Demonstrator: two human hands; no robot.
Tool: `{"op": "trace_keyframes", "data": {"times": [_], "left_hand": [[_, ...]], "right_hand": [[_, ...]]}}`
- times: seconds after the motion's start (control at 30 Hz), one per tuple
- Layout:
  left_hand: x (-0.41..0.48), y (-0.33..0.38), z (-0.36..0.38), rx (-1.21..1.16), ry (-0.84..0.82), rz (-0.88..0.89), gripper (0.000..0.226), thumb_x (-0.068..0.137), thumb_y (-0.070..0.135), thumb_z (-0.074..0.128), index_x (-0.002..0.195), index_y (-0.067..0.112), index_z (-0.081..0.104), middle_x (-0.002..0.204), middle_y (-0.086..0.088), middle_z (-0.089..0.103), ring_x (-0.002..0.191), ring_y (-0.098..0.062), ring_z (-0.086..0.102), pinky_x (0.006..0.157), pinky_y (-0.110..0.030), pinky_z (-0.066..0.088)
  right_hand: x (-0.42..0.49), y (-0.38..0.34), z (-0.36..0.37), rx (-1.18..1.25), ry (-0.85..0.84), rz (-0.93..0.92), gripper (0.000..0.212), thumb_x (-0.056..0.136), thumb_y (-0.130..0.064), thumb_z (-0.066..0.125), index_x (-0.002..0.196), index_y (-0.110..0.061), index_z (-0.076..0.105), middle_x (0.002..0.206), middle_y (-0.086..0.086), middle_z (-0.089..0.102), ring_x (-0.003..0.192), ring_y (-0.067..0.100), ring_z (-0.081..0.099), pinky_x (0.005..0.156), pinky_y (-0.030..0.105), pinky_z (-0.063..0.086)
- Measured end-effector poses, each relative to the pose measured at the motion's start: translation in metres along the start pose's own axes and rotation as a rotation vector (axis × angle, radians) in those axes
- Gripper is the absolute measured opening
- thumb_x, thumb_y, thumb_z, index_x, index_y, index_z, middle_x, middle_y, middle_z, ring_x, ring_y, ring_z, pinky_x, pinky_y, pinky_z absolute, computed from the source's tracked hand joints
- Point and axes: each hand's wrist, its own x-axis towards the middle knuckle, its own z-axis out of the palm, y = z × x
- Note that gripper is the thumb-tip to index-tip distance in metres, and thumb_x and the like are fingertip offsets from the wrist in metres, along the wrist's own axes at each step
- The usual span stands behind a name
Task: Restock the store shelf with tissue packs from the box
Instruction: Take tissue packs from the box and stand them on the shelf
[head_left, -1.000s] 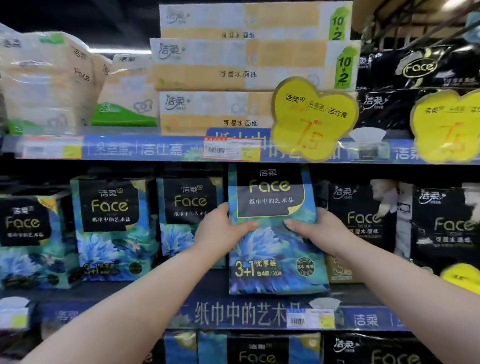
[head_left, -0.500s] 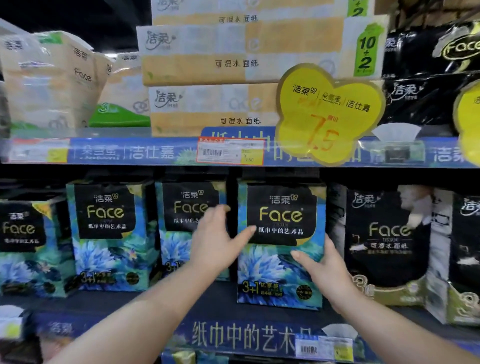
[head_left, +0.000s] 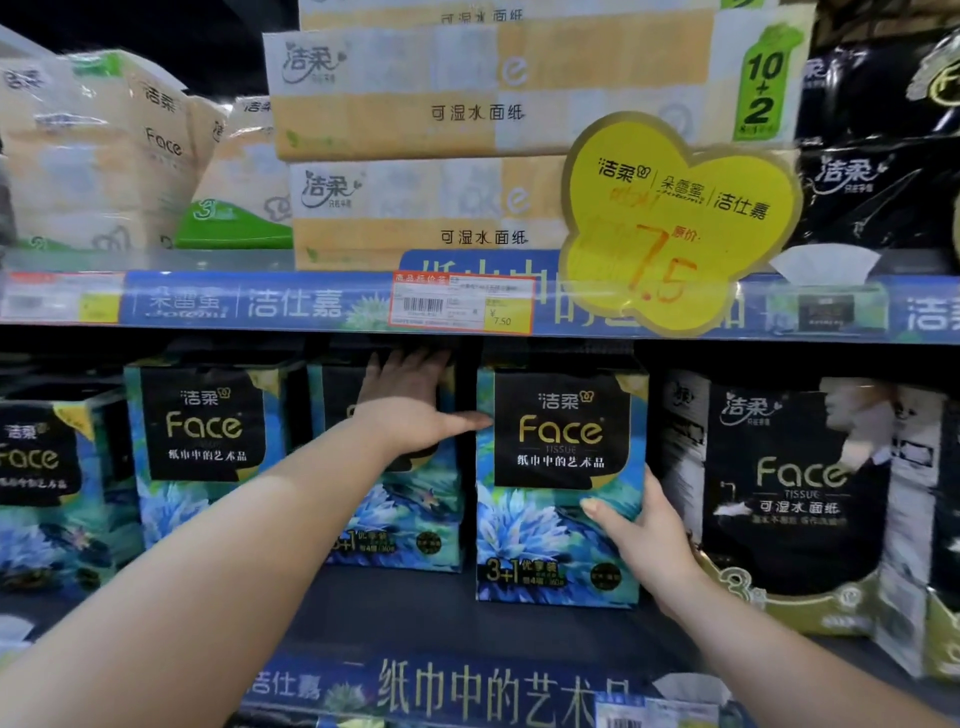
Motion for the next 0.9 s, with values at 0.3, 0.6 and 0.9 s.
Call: {"op": "trace_keyframes", "data": {"times": [0.3, 0.6, 0.9], "left_hand": [[-0.001, 0.004, 0.007, 0.055, 0.062, -0.026, 0.091, 0.074, 0.076, 0.049, 0.148, 0.03, 0.021, 0.156, -0.002, 0.023, 0.144, -0.026, 0.018, 0.119, -0.045, 0.009], [0.001, 0.004, 0.007, 0.065, 0.067, -0.023, 0.083, 0.078, 0.069, 0.053, 0.146, 0.029, 0.025, 0.152, -0.002, 0.029, 0.141, -0.026, 0.023, 0.118, -0.044, 0.012], [-0.001, 0.004, 0.011, 0.083, 0.068, -0.039, 0.082, 0.079, 0.068, 0.052, 0.146, 0.03, 0.023, 0.151, -0.001, 0.03, 0.142, -0.026, 0.02, 0.119, -0.044, 0.01]], "right_hand": [[0.012, 0.005, 0.003, -0.007, 0.0, 0.015, 0.063, 0.083, -0.016, 0.071, 0.137, -0.018, 0.041, 0.102, -0.014, 0.062, 0.104, 0.015, 0.06, 0.099, 0.036, 0.048], [0.023, 0.01, 0.006, -0.027, -0.001, 0.032, 0.055, 0.081, -0.019, 0.073, 0.129, -0.016, 0.046, 0.106, -0.004, 0.064, 0.105, 0.019, 0.061, 0.099, 0.043, 0.048], [0.027, 0.012, 0.008, -0.021, -0.046, 0.04, 0.044, 0.082, -0.019, 0.072, 0.114, -0.024, 0.043, 0.105, -0.002, 0.063, 0.104, 0.02, 0.061, 0.097, 0.041, 0.049]]}}
